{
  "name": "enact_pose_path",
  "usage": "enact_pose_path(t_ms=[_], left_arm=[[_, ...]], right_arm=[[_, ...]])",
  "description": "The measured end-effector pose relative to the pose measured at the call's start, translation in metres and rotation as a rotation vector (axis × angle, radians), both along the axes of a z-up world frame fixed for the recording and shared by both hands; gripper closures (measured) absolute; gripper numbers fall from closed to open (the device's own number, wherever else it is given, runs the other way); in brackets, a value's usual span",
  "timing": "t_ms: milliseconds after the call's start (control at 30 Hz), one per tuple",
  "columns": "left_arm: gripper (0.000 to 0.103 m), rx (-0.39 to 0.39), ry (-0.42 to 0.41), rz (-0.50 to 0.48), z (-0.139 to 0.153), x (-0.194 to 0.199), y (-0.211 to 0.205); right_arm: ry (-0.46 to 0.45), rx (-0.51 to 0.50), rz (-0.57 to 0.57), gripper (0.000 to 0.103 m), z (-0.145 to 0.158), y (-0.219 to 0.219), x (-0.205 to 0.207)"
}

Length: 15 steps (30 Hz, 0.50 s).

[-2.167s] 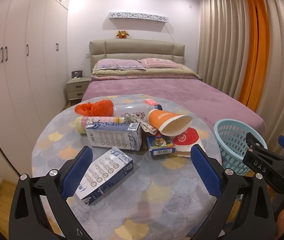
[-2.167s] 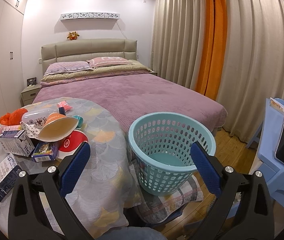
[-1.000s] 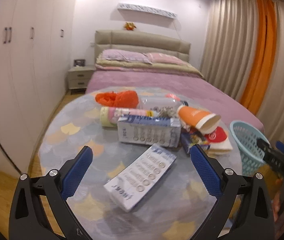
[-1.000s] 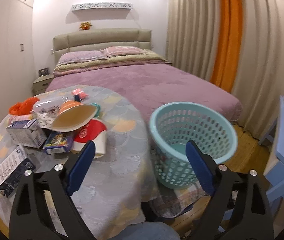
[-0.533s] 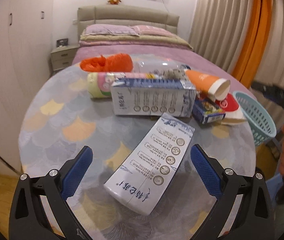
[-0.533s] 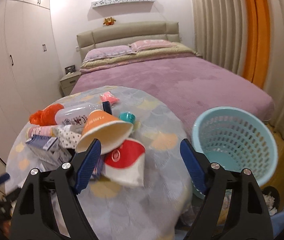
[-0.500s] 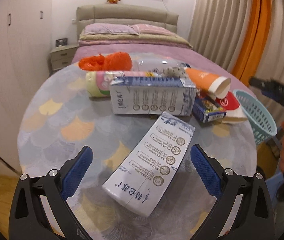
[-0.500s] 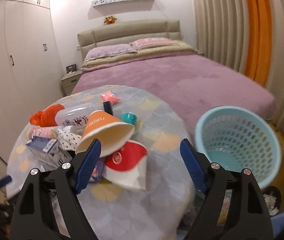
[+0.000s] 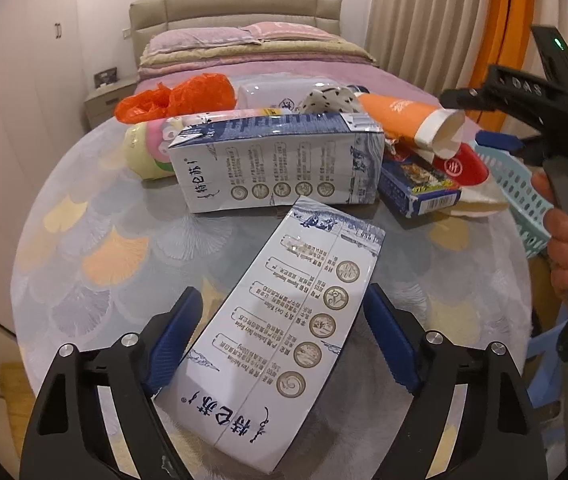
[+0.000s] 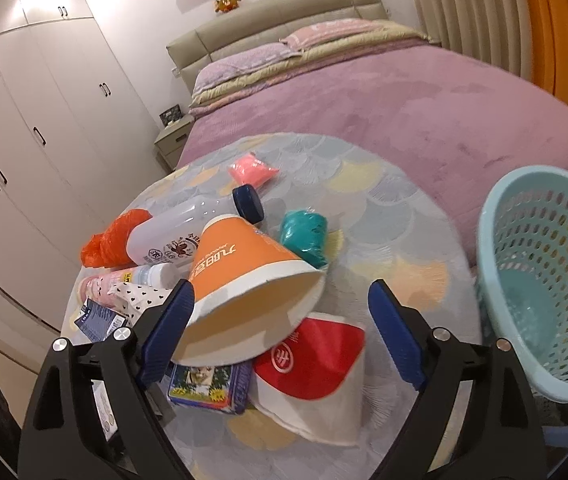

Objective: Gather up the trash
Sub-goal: 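Grasp the white milk carton with the left tool while the right tool grasps the orange paper cup, then carry the carton and cup over the blue basket and open both tools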

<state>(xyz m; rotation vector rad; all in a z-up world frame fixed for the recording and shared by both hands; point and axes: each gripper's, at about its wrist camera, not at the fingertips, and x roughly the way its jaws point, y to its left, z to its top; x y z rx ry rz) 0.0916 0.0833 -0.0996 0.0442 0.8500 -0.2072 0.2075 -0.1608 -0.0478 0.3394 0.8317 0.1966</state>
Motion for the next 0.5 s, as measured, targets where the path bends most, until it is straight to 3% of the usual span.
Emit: enact_pose_path(t_ms=[133,233,333,500], left_arm=[[0.028,0.004,0.013,-0.008,-0.003,0.002,-0.002],[0.039,0.002,0.021,-0.019,-0.004,0.003,-0.003],[0.044,-0.006,0.021,-0.015,-0.005,0.005,-0.003],[0.046,-0.017,0.015,-0.016,-0.005,0.004,-0.002]], right_arm=[[0.038,0.024,0.033,0.019,-0.008,0.005,0.011],[0.028,-0.027,0.053,0.019,-0.006,0.015,0.013],[-0.011,-0.089,0.094,0.036,0.003,0.032,0.01],[-0.064,-0.187,0.104,0.044,0.015,0.054,0.006]])
